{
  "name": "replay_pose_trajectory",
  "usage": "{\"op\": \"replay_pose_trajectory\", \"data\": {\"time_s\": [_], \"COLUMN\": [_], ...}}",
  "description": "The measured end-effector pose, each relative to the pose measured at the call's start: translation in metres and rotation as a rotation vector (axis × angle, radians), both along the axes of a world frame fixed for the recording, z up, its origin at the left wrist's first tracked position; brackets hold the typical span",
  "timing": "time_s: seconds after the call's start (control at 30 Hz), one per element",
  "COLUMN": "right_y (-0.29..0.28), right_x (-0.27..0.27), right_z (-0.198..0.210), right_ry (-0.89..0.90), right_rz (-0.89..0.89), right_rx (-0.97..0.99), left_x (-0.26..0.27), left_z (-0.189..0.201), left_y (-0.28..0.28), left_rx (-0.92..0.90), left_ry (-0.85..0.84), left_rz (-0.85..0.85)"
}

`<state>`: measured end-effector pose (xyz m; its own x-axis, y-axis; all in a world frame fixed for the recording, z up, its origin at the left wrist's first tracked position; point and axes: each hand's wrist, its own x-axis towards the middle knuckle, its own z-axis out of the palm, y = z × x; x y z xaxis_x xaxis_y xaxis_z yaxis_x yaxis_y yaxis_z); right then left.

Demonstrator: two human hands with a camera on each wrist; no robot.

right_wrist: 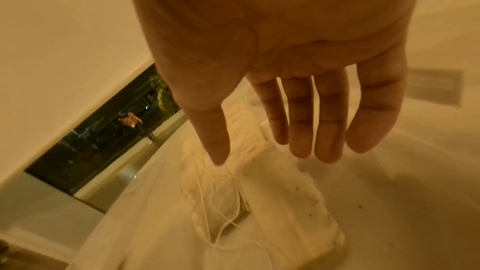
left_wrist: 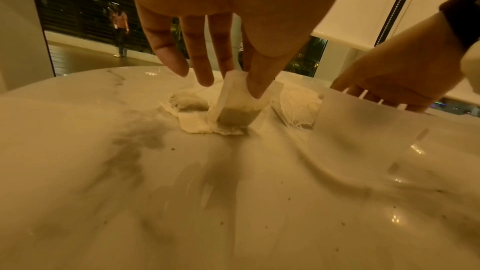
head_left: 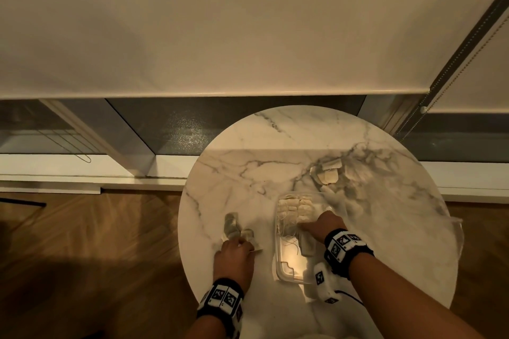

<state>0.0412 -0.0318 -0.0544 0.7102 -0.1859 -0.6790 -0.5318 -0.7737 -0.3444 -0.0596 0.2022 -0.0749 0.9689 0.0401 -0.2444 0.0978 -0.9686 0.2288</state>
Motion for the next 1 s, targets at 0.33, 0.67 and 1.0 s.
{"op": "replay_pose_trajectory", "data": {"time_s": [0.33, 0.67, 1.0], "right_y": [-0.006, -0.009, -0.010], "right_x": [-0.006, 0.001, 0.000], "right_z": [-0.008, -0.016, -0.027], "right_ry": [0.053, 0.014, -0.062], "right_rz": [0.026, 0.066, -0.013], "right_rx": [-0.078, 0.014, 0.039], "left_x": [-0.012, -0.025, -0.028], "left_z": [0.004, 0.003, 0.003], "left_y": [0.001, 0.004, 0.003], "left_rx": [-0.066, -0.087, -0.094], "left_ry": [-0.052, -0.010, -0.015], "left_rz": [0.098, 0.163, 0.179]}}
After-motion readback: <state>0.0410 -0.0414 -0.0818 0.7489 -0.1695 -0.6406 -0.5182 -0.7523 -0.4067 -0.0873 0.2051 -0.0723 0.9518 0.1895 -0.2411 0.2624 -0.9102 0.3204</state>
